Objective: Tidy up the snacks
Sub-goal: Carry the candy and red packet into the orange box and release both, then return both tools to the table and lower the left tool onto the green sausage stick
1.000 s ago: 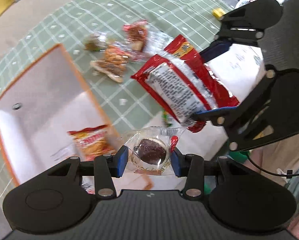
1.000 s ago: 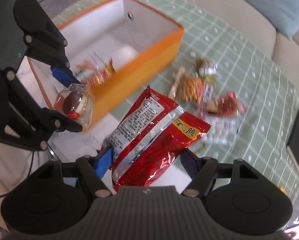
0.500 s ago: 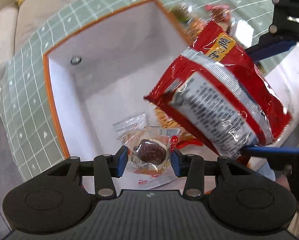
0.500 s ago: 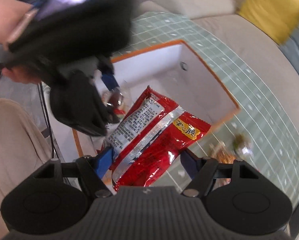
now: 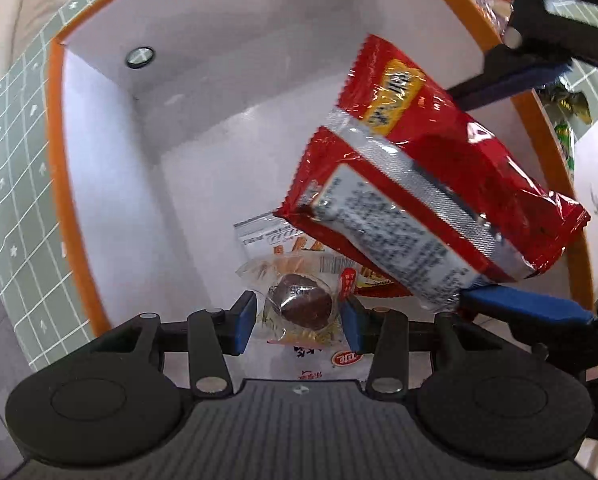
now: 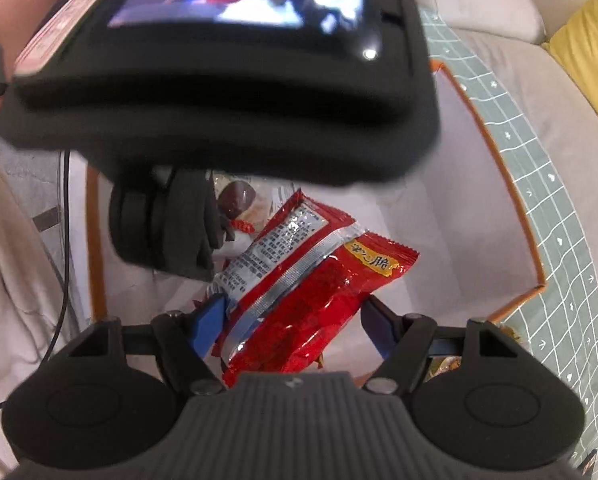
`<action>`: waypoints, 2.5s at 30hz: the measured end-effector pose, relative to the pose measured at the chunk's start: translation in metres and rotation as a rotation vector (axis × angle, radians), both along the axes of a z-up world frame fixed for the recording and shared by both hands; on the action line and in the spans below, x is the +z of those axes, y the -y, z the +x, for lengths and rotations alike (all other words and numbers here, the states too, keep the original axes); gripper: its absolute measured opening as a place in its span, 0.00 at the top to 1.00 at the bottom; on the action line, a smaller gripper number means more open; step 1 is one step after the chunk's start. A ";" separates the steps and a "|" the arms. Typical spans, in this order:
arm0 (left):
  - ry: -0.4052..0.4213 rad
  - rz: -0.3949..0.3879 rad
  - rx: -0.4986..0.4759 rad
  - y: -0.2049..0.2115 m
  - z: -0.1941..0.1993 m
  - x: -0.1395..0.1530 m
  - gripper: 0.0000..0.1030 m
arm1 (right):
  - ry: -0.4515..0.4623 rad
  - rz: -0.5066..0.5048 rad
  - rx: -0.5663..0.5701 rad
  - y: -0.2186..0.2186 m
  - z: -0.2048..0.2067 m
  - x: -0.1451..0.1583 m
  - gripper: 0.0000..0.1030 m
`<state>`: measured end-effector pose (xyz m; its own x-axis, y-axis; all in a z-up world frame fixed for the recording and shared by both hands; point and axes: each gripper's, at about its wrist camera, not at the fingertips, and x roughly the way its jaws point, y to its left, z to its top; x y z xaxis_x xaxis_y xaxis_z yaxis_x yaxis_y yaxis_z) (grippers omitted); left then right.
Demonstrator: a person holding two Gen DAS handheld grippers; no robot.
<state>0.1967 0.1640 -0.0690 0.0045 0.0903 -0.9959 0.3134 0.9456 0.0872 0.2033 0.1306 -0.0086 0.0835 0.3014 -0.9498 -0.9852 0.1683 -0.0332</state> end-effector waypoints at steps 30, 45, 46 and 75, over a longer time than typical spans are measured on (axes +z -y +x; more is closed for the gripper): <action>0.146 -0.103 0.102 -0.004 -0.044 0.047 0.31 | 0.040 0.165 -0.266 0.042 -0.014 0.028 0.10; 0.460 -0.156 0.190 0.046 -0.080 0.106 0.31 | 0.109 0.358 -0.615 0.151 -0.040 0.056 0.08; 0.476 -0.166 0.188 0.053 -0.079 0.104 0.31 | 0.114 0.362 -0.635 0.162 -0.041 0.060 0.08; 0.479 -0.236 0.120 0.198 -0.082 0.021 0.31 | 0.102 0.250 -1.063 0.343 -0.040 -0.045 0.10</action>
<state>0.1144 -0.0339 -0.0478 0.4658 -0.1074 -0.8783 0.1795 0.9834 -0.0251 0.1629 -0.2123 -0.0538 0.4893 0.2121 -0.8459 -0.3277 0.9436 0.0471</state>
